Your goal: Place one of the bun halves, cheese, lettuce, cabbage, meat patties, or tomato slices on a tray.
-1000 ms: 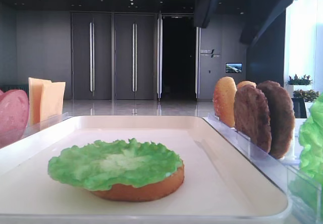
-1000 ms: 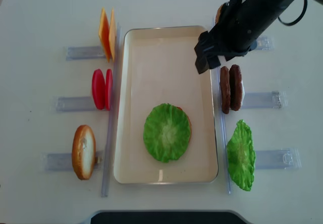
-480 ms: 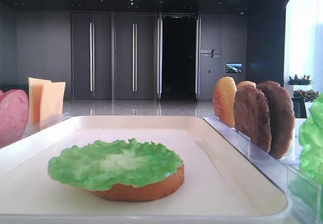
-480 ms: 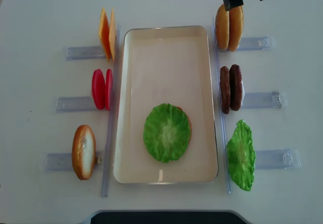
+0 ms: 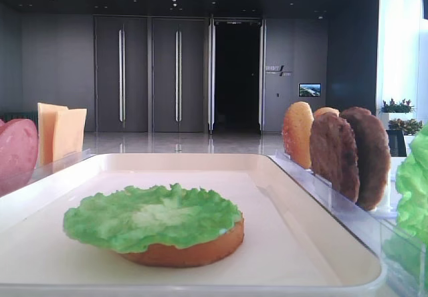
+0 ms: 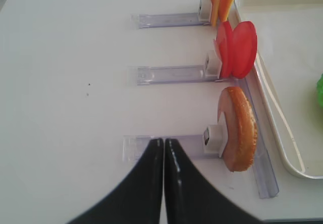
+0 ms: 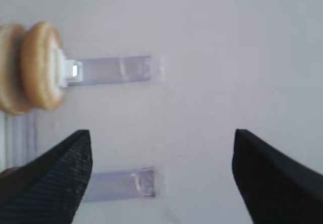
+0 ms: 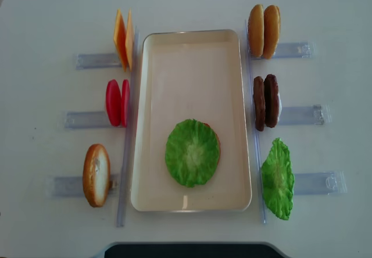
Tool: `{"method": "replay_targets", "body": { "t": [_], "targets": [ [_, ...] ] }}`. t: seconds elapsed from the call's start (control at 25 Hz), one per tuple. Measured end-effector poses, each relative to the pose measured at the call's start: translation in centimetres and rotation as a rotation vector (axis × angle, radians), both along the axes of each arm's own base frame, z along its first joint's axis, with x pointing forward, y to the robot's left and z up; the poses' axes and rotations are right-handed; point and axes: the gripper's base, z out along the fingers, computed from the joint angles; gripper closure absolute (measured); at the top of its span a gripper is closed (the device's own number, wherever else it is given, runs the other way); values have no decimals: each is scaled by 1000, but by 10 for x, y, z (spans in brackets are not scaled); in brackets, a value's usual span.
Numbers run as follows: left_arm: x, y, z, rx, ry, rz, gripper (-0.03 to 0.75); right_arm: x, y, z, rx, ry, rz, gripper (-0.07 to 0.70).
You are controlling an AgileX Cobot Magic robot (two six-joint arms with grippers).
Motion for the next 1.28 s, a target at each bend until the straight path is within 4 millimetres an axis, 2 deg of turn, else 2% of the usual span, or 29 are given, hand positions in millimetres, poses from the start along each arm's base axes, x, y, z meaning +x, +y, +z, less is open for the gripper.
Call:
{"method": "replay_targets", "body": {
  "t": [0.2,0.36,0.88,1.08,1.28],
  "targets": [
    [0,0,0,0,0,0,715,0,-48,0,-16,6,-123,89],
    [0,0,0,0,0,0,715,-1,-64,0,-27,13,-150,89],
    [0,0,0,0,0,0,715,-9,-66,2,-46,54,-150,89],
    [0,0,0,0,0,0,715,-28,-64,29,-51,-26,-148,89],
    [0,0,0,0,0,0,715,-62,-61,69,-56,-155,-146,89]
  ]
}}
